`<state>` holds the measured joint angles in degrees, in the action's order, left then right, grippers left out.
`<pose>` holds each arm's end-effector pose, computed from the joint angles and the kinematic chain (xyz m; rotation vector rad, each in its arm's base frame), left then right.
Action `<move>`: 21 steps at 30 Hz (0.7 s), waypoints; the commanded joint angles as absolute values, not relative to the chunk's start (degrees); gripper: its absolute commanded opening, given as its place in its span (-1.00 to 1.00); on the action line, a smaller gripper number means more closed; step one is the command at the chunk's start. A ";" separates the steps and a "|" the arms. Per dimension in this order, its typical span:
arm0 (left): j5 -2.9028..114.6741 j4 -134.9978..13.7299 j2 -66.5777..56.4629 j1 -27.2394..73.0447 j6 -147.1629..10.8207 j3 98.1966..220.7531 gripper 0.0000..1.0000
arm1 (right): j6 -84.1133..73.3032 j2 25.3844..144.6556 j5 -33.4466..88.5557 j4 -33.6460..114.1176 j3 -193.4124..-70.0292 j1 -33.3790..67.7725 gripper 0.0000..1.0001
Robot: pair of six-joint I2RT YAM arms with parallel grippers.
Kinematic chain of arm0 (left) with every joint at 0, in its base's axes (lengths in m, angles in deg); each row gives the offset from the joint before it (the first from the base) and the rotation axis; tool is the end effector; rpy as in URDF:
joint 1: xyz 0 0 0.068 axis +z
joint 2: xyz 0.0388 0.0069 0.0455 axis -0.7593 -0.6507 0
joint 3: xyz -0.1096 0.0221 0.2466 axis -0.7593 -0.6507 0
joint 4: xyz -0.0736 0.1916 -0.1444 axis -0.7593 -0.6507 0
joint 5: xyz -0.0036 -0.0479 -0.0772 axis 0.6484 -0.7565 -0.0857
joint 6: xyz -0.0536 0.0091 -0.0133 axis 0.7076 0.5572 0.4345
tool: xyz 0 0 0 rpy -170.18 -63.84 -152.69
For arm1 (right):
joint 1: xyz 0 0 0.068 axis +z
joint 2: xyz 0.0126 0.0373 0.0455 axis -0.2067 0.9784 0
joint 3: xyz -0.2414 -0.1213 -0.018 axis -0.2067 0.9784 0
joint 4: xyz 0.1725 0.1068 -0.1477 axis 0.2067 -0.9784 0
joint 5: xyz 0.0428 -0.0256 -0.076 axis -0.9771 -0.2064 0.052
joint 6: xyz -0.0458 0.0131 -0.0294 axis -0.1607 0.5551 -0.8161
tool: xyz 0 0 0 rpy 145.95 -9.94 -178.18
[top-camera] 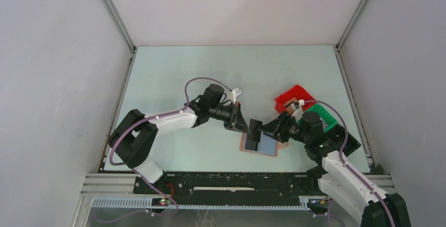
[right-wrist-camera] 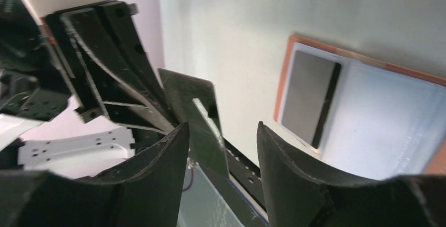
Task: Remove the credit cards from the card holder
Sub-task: Place the credit card in the storage box.
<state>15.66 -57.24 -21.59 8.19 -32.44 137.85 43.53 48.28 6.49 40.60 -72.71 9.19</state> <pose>0.2251 -0.2356 0.2073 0.4386 2.5124 -1.6876 0.1452 0.0761 0.1904 0.3390 2.2509 1.2920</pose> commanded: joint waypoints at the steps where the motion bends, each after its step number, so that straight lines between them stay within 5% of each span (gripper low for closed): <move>1: 11.47 -54.39 -19.43 8.36 -33.23 137.14 -1.00 | 48.40 44.81 -2.06 52.55 -69.59 6.28 0.18; 11: 8.96 -43.59 -20.08 8.36 -25.22 135.52 -1.00 | 52.31 45.48 -9.36 61.52 -66.78 4.51 0.04; 19: 9.46 -41.95 -21.14 8.38 -24.29 135.38 -1.00 | 53.26 44.51 -9.50 63.30 -66.44 4.42 -0.99; 21: 9.84 -42.36 -21.21 8.37 -24.53 135.46 -1.00 | 52.38 43.82 -8.74 60.67 -67.26 4.42 -1.00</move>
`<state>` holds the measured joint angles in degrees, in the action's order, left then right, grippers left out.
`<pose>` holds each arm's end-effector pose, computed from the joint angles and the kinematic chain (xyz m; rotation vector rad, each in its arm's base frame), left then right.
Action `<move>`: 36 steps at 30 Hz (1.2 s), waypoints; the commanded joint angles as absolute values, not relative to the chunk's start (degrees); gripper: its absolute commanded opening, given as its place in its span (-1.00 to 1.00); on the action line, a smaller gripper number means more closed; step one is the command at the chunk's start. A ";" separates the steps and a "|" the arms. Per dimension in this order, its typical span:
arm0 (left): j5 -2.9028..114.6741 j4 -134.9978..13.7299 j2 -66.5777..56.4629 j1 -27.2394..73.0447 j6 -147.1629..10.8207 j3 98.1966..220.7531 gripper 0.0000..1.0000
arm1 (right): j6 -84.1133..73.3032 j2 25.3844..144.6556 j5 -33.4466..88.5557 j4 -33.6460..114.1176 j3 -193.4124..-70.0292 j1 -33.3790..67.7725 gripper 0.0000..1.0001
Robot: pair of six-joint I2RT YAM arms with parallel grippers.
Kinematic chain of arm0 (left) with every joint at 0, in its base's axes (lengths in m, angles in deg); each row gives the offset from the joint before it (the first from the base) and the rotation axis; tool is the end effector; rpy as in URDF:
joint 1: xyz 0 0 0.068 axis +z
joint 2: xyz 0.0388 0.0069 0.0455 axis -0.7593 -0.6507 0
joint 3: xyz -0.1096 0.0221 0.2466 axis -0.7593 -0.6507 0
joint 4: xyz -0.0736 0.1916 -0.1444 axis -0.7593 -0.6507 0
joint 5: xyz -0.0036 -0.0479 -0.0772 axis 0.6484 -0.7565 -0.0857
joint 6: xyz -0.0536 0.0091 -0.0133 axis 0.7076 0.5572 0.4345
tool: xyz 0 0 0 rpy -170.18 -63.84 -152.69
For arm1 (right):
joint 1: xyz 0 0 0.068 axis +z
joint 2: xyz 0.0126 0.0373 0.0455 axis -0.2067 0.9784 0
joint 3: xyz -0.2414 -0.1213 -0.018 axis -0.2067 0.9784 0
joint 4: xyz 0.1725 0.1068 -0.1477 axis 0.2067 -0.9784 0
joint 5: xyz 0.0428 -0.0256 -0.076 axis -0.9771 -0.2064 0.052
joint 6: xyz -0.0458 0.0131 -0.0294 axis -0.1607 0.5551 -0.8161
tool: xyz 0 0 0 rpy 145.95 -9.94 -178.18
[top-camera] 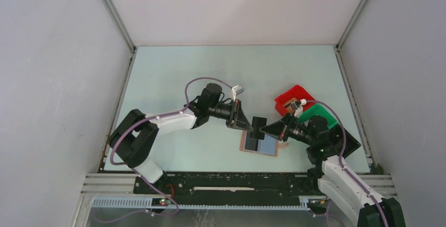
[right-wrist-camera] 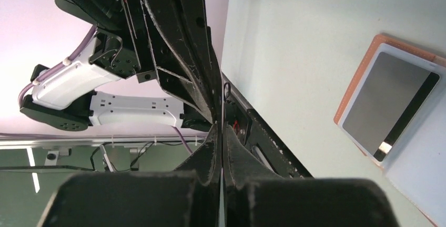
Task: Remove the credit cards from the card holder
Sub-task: Place the credit card in the storage box.
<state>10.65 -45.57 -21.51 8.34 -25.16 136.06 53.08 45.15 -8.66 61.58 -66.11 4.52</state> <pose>0.2264 -0.2385 0.2169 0.4545 2.3966 -1.8661 0.1403 0.0694 0.1979 0.2090 2.0248 1.6390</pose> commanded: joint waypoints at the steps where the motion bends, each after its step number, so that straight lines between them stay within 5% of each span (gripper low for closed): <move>1: 10.10 -43.38 -21.30 8.40 -25.01 135.88 -1.00 | 51.55 43.31 -8.03 58.55 -67.87 4.42 -1.00; 7: 20.22 -64.58 -20.48 8.38 -36.45 141.40 -0.14 | 40.17 40.02 11.46 22.24 -81.92 4.49 -1.00; 9: 22.83 -67.18 -19.43 8.36 -37.81 142.14 -0.04 | 40.23 39.81 25.21 10.76 -86.40 4.46 -1.00; 15: 26.52 -69.60 -18.09 8.36 -38.16 143.42 -0.01 | 45.91 45.79 55.52 -16.60 -99.25 4.42 -1.00; 24: 25.56 -72.05 -19.67 8.38 -39.41 145.01 -0.02 | 66.21 64.52 74.54 -48.71 -114.95 0.67 -1.00; 36: 24.56 -75.05 -20.87 8.27 -40.64 147.91 -0.02 | 56.77 68.15 77.29 -42.78 -113.63 -16.19 -1.00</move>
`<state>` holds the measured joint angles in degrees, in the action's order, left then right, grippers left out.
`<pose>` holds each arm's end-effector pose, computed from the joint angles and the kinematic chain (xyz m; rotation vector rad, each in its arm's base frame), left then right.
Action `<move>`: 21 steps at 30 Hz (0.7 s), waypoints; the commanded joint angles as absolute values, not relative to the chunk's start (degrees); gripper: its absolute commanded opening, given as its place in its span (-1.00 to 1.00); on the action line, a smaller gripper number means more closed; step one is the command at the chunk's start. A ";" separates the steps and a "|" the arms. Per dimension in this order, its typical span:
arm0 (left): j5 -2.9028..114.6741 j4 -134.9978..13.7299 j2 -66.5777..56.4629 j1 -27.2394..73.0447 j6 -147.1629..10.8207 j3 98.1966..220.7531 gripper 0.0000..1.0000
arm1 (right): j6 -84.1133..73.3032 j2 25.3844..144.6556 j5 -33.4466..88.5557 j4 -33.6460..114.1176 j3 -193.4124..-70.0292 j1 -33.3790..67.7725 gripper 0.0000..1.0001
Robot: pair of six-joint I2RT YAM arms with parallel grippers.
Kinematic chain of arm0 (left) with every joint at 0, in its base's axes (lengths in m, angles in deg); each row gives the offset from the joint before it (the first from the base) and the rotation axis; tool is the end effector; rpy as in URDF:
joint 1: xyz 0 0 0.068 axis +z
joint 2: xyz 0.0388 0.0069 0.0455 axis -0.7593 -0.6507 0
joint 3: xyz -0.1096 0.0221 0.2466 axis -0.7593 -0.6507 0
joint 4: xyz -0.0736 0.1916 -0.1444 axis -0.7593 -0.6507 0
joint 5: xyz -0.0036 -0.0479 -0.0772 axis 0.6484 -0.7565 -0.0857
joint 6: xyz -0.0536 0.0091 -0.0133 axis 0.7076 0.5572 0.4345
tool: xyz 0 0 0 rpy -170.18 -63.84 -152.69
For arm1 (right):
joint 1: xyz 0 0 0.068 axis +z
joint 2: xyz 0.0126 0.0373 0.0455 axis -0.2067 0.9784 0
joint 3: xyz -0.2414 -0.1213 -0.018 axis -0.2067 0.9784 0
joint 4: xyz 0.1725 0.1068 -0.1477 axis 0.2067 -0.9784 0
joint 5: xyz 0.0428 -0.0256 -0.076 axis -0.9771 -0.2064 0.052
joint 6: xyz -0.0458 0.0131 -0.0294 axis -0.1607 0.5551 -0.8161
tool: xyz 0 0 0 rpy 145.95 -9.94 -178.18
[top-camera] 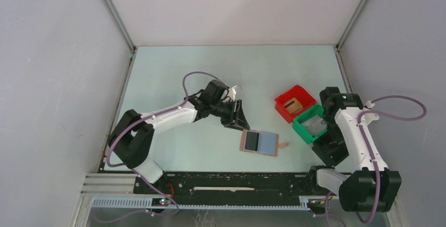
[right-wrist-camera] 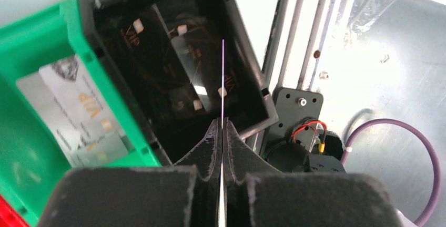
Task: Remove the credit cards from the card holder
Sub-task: Place the credit card in the storage box.
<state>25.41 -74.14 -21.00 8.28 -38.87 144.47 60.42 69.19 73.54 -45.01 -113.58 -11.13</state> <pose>0.2298 -0.2327 0.2193 0.3832 2.6310 -1.4032 0.1438 -0.0219 0.2752 1.5477 2.1866 -0.7970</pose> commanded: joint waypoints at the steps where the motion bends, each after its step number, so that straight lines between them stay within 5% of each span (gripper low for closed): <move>1: 24.59 -75.20 -21.07 8.29 -40.64 147.99 -0.02 | 55.33 68.23 76.71 -41.36 -113.52 -17.50 -1.00; 19: 24.73 -75.59 -23.68 6.80 -40.09 150.25 -0.03 | 51.63 87.02 78.74 -26.56 -108.11 -18.98 -1.00; 21: 24.92 -75.61 -23.61 6.78 -40.13 150.32 -0.03 | 50.52 89.39 78.39 -25.31 -108.10 -17.56 -0.73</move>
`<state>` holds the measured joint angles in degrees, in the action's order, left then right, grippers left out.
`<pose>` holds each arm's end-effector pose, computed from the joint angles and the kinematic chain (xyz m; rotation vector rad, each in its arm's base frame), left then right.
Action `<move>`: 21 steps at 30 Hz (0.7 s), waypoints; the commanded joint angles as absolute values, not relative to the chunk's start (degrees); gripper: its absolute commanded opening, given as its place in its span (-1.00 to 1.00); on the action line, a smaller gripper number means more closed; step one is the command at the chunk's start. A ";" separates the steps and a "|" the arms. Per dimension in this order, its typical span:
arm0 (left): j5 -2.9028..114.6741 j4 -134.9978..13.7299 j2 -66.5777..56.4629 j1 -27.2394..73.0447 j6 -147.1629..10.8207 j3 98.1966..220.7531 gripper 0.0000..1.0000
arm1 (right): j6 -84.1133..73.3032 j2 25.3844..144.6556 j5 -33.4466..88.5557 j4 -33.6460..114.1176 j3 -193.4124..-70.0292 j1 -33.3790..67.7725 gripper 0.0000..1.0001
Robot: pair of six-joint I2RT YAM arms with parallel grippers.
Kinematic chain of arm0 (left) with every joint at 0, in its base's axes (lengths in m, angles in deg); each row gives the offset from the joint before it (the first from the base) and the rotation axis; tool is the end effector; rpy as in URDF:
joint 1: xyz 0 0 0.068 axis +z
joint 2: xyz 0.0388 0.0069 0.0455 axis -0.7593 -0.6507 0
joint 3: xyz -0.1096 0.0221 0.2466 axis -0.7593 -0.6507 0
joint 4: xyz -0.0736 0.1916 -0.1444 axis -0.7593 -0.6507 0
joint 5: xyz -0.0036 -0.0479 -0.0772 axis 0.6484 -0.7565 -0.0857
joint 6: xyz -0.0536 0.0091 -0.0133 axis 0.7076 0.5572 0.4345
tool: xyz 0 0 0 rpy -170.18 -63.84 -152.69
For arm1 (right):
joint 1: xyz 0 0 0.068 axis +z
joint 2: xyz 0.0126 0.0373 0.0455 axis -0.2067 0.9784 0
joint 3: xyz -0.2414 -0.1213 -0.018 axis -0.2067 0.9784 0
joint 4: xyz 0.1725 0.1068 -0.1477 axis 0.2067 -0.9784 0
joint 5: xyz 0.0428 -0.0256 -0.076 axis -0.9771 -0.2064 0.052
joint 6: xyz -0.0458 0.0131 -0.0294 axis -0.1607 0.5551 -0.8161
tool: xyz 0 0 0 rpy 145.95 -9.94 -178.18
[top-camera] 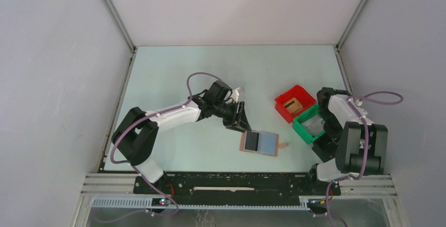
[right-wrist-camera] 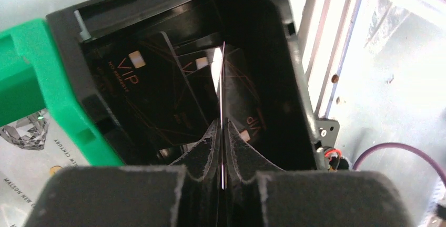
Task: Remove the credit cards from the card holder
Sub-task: Place the credit card in the storage box.
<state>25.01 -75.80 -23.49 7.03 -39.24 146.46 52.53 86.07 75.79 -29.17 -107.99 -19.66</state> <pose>0.2302 -0.2430 0.2142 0.4116 2.6739 -1.3998 0.1928 -0.0515 0.2054 1.5665 2.2928 -1.0207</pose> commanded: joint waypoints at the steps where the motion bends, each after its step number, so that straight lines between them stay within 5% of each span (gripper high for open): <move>1: 25.02 -75.54 -23.49 6.78 -40.17 150.37 -0.03 | 49.82 90.13 78.30 -24.74 -108.12 -16.70 -0.62; 7: 25.43 -75.67 -23.22 6.77 -40.28 149.86 -0.03 | 46.65 87.26 76.91 -21.90 -108.12 -10.86 -0.10; 21: 26.53 -75.05 -21.82 6.77 -40.82 147.97 -0.04 | 29.80 64.53 64.88 -13.97 -106.79 -5.50 -0.09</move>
<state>25.67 -75.78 -23.52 7.03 -39.30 146.46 38.78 72.08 71.49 -20.60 -107.75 -9.12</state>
